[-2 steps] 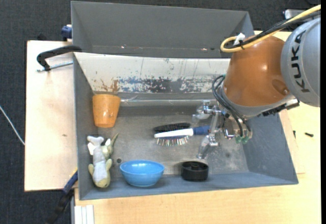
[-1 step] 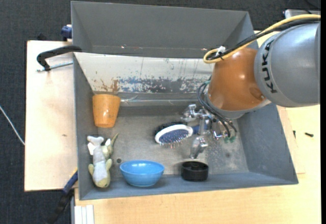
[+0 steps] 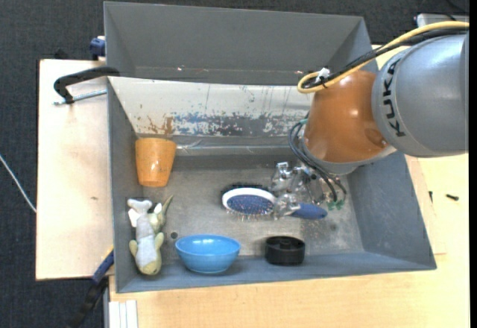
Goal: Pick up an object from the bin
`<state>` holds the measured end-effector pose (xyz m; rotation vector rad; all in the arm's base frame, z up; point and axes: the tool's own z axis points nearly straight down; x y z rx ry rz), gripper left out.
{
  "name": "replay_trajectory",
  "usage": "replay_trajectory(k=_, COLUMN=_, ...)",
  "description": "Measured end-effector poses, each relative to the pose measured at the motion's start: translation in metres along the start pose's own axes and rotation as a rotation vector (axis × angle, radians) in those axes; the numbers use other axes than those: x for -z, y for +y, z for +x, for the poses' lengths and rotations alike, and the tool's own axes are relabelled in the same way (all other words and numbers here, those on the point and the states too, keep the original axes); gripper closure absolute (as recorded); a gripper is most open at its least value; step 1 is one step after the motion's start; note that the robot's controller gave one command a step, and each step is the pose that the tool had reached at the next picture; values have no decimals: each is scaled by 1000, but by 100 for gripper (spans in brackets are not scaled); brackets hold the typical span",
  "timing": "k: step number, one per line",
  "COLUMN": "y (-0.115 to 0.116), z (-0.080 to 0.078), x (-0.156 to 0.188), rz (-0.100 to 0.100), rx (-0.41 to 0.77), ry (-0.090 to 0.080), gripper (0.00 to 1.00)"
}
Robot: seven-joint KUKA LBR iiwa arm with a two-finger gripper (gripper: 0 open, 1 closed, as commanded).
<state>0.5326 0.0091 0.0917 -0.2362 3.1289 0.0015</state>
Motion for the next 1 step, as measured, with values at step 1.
replay_trajectory(k=1, y=16, z=-17, x=162, rz=2, rx=356, ry=-9, gripper=100)
